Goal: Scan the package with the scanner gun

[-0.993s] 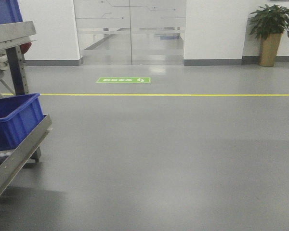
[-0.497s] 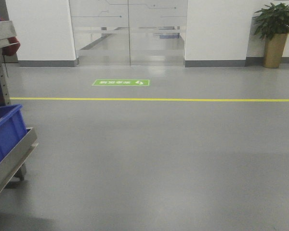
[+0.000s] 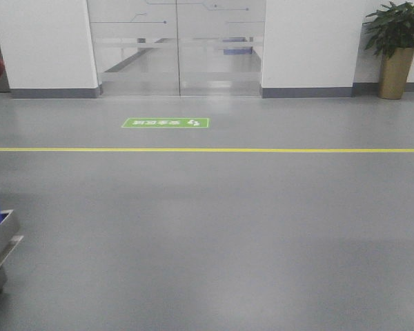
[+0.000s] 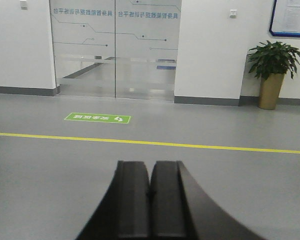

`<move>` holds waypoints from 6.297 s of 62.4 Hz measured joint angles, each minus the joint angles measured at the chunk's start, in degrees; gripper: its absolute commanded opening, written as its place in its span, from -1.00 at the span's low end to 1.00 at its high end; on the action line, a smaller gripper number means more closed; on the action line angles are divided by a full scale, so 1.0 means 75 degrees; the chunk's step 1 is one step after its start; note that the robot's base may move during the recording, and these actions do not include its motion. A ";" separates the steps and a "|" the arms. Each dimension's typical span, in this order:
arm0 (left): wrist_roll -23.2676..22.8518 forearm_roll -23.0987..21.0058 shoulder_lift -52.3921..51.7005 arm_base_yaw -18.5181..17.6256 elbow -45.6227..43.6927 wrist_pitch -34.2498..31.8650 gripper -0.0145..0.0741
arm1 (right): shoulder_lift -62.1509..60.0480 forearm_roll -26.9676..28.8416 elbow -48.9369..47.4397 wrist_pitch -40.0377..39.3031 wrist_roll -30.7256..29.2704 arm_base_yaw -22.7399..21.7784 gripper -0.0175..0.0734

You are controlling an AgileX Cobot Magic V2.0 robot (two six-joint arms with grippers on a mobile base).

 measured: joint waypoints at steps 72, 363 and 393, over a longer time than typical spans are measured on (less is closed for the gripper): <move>0.0000 0.0000 0.0000 0.0000 0.0000 0.0000 -0.92 | 0.0000 0.0000 0.0000 0.0000 0.0000 0.0000 -0.99; 0.0051 0.0203 0.0000 -0.0184 0.0000 -0.0141 -0.92 | 0.0000 0.0000 0.0000 0.0000 0.0000 0.0000 -0.99; 0.0079 0.0154 0.2026 -0.0184 -0.4141 0.4001 -0.92 | 0.0000 0.0000 0.0000 0.0000 0.0000 0.0000 -0.99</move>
